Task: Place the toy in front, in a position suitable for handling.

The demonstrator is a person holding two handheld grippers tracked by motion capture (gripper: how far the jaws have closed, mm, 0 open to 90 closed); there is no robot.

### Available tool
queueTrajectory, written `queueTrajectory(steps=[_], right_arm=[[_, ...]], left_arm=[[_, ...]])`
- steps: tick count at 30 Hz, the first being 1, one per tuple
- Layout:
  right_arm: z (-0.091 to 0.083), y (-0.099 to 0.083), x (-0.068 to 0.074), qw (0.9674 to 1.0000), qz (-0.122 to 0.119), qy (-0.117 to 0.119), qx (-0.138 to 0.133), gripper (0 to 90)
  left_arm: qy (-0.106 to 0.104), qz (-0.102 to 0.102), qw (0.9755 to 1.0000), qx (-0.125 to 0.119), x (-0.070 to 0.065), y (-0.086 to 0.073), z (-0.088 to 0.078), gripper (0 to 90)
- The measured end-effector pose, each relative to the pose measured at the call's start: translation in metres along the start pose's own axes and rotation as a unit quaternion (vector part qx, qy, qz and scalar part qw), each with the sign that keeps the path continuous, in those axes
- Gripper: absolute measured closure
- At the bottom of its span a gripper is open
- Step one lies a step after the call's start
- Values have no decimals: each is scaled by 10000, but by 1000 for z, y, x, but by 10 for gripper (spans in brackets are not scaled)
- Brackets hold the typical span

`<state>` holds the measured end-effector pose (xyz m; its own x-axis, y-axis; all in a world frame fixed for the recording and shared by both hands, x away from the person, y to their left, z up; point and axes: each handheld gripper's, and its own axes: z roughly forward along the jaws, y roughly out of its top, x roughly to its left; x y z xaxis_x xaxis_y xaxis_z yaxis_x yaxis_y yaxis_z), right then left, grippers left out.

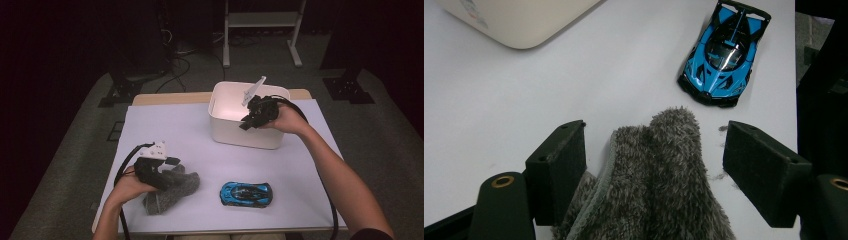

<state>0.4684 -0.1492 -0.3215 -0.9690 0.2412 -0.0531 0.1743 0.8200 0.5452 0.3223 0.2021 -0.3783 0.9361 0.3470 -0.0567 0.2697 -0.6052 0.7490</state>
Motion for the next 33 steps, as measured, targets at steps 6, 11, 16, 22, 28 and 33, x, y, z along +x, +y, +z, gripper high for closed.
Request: queueTrajectory(steps=[6,11,16,22,28,33], right_arm=[[1,0,2,9999,-122,105,32,867],[0,-1,6,9996,-179,218,45,868],[-1,0,17,9989,-276,377,47,866],[-2,-2,29,9982,-339,484,22,866],[-4,-4,42,9975,-440,560,-6,865],[-4,-4,52,9967,-486,646,-38,865]], left_arm=[[14,5,10000,-2,-1,0,0,249],[20,20,10000,10,-1,0,-1,245],[3,41,10000,12,-1,0,-1,240],[22,40,10000,9,-1,0,-1,229],[31,55,10000,-5,-3,1,-1,228],[47,73,10000,14,-3,2,0,218]])
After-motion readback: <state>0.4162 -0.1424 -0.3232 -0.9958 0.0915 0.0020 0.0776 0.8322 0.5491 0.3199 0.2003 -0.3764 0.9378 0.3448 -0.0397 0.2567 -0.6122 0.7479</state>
